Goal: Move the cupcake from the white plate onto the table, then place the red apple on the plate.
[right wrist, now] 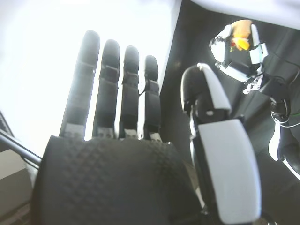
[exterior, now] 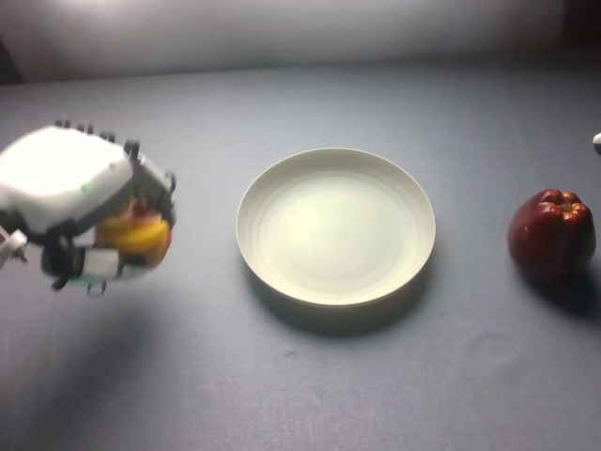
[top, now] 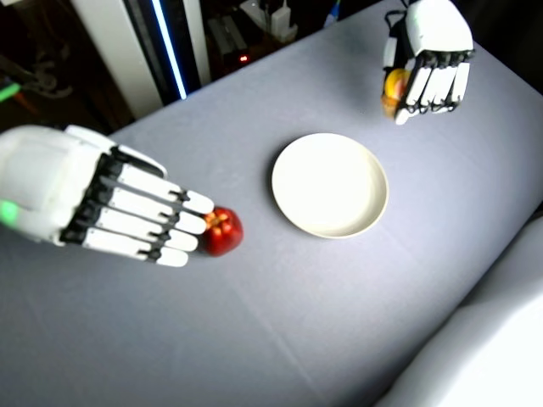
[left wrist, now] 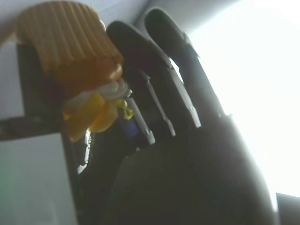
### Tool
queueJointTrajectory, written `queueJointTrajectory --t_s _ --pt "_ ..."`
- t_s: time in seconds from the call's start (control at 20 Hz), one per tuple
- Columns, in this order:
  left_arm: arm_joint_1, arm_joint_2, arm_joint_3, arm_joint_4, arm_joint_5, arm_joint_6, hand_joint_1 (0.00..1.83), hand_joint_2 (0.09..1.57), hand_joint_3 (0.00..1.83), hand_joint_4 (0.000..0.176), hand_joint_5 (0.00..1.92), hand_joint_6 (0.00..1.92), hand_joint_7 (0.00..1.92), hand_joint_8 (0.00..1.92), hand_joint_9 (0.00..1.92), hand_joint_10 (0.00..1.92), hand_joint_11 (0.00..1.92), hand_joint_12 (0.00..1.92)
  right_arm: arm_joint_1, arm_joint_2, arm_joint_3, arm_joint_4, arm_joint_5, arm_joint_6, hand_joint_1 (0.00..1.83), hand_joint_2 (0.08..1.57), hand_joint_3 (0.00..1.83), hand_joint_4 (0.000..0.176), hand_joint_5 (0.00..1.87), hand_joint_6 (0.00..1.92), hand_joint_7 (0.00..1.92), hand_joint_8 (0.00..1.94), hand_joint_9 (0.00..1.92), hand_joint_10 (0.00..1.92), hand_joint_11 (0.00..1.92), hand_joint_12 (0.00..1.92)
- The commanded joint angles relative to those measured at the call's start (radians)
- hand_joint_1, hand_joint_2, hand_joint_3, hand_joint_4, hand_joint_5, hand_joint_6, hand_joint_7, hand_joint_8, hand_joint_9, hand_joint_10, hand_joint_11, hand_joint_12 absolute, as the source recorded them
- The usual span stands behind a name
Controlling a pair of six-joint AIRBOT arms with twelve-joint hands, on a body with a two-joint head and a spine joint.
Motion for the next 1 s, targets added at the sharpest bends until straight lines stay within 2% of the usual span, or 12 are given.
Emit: queueJointTrajectory --t_s 0.0,0.05,0.15,0.2,0.25,0.3,0.35,0.5,0.75,0.85,0.9,0.95 --pt "0.003 0.012 -0.001 -0.014 -0.109 0.014 1.39 1.09 0.0 0.0 1.05 0.58 1.07 0.92 0.91 1.22 0.71 1.11 0.008 0.005 0.001 0.022 0.109 0.007 0.75 1.32 0.0 0.0 0.52 0.0 0.53 0.0 0.52 0.0 0.46 0.17" --pt "0.013 0.012 -0.001 -0.037 -0.104 0.032 1.38 1.1 0.0 0.0 1.03 0.58 1.05 0.96 0.85 1.31 0.62 1.24 0.008 0.005 0.002 0.021 0.107 0.007 0.78 1.32 0.0 0.0 0.52 0.0 0.54 0.0 0.53 0.0 0.48 0.17" --pt "0.027 0.009 -0.002 -0.073 -0.089 0.072 1.38 1.11 0.0 0.0 1.03 0.59 1.05 0.96 0.83 1.34 0.63 1.26 0.008 0.005 0.002 0.021 0.107 0.007 0.81 1.32 0.0 0.0 0.53 0.0 0.54 0.0 0.52 0.0 0.46 0.16" --pt "0.035 0.007 -0.002 -0.087 -0.086 0.084 1.38 1.08 0.0 0.0 1.06 0.61 1.09 0.86 0.91 1.27 0.63 1.25 0.008 0.005 0.002 0.02 0.107 0.008 0.82 1.32 0.0 0.0 0.53 0.0 0.54 0.0 0.52 0.0 0.47 0.16" --pt "0.048 0.004 -0.002 -0.108 -0.085 0.096 1.27 1.08 0.01 0.0 1.03 0.78 1.08 0.91 0.82 0.67 0.5 1.2 0.008 0.005 0.002 0.02 0.106 0.01 0.81 1.32 0.0 0.0 0.54 0.0 0.55 0.0 0.54 0.01 0.48 0.17" --pt "0.055 0.003 -0.002 -0.118 -0.087 0.098 1.18 1.0 0.0 0.0 0.88 0.28 0.93 0.34 0.79 0.35 0.4 1.13 0.008 0.005 0.001 0.02 0.106 0.011 0.81 1.32 0.0 0.0 0.54 0.0 0.55 0.0 0.53 0.0 0.47 0.16" --pt "0.065 0.003 -0.003 -0.129 -0.089 0.098 1.04 0.94 0.0 0.0 0.75 0.02 0.81 0.02 0.76 0.06 0.41 0.82 0.007 0.005 0.001 0.02 0.106 0.013 0.79 1.32 0.0 0.0 0.53 0.0 0.53 0.0 0.52 0.0 0.47 0.16" --pt "0.078 0.003 -0.004 -0.145 -0.092 0.098 1.01 0.95 0.0 0.0 0.71 0.0 0.75 0.0 0.74 0.01 0.41 0.72 0.003 0.005 -0.001 0.02 0.106 0.018 0.8 1.33 0.0 0.0 0.52 0.0 0.53 0.0 0.52 0.0 0.46 0.16" --pt "0.087 0.007 -0.011 -0.149 -0.095 0.098 1.0 0.96 0.0 0.0 0.72 0.0 0.71 0.0 0.68 0.0 0.34 0.69 0.001 0.005 -0.002 0.018 0.106 0.023 0.82 1.34 0.0 0.0 0.5 0.0 0.51 0.0 0.49 0.0 0.44 0.15" --pt "0.087 0.02 -0.032 -0.137 -0.134 0.097 1.04 0.93 0.0 0.0 0.59 0.0 0.61 0.0 0.69 0.0 0.37 0.81 0.001 0.006 0.0 0.01 0.106 0.023 0.81 1.33 0.0 0.0 0.45 0.0 0.47 0.0 0.47 0.0 0.41 0.13" --pt "0.086 0.031 -0.048 -0.123 -0.162 0.097 0.96 0.93 0.0 0.013 0.47 0.0 0.51 0.0 0.63 0.0 0.3 0.91 0.005 0.006 0.003 0.001 0.1 0.023 0.8 1.29 0.0 0.0 0.4 0.0 0.44 0.0 0.45 0.0 0.41 0.13" --pt "0.083 0.042 -0.061 -0.11 -0.186 0.097 0.93 0.92 0.0 0.041 0.42 0.0 0.47 0.0 0.58 0.0 0.24 0.95 0.013 0.006 0.006 -0.01 0.084 0.023 0.81 1.25 0.0 0.0 0.36 0.0 0.4 0.0 0.42 0.0 0.39 0.12"
